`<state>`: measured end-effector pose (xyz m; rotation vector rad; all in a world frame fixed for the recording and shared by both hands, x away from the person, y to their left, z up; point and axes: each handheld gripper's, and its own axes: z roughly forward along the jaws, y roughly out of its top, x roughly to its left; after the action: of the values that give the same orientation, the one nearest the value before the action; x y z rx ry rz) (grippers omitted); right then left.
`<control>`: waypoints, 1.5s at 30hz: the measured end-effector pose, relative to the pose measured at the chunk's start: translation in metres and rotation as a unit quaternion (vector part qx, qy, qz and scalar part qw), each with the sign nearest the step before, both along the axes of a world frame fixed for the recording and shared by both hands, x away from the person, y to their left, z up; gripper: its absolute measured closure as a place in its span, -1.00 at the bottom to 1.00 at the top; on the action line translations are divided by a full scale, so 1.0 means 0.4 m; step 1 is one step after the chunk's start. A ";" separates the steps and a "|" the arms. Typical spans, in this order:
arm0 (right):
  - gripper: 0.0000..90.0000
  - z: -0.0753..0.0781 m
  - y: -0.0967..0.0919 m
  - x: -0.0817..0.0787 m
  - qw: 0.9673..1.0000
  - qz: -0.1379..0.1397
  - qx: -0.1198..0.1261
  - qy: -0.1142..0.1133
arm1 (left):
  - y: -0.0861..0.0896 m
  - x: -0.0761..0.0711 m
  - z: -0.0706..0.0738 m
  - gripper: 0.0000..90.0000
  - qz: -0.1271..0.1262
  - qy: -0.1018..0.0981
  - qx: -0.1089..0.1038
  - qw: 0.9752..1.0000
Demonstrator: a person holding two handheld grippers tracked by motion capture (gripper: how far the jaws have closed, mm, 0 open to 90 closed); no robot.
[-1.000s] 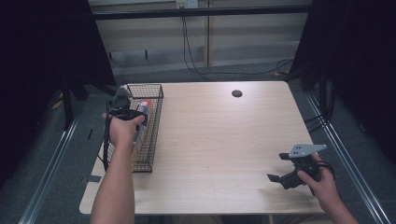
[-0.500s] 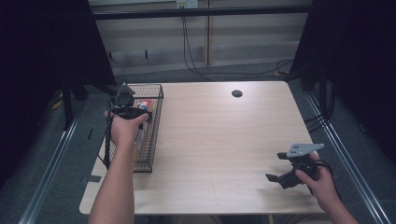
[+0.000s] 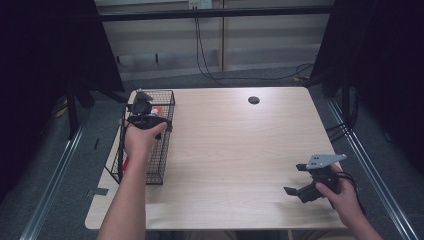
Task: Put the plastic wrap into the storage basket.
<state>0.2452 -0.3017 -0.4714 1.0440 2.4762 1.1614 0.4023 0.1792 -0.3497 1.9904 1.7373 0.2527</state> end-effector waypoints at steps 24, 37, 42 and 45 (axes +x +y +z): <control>-0.96 0.002 0.004 -0.002 1.000 0.006 -0.004 -0.002 | -0.094 -0.046 -0.019 -0.69 -0.060 -0.016 -0.030 0.998; -0.96 -0.002 0.003 -0.002 1.000 0.002 -0.006 -0.001 | -0.155 -0.057 -0.053 -0.71 -0.096 -0.017 -0.039 0.994; -0.96 -0.004 0.003 -0.003 1.000 0.005 -0.008 -0.003 | -0.170 -0.068 -0.067 -0.71 -0.103 -0.020 -0.049 0.993; -0.96 -0.004 0.003 -0.003 1.000 0.005 -0.008 -0.003 | -0.176 -0.073 -0.073 -0.71 -0.106 -0.021 -0.050 0.993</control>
<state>0.2439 -0.3006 -0.4729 1.0247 2.4852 1.1430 0.3732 0.1087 -0.3789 2.0611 1.4683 0.1332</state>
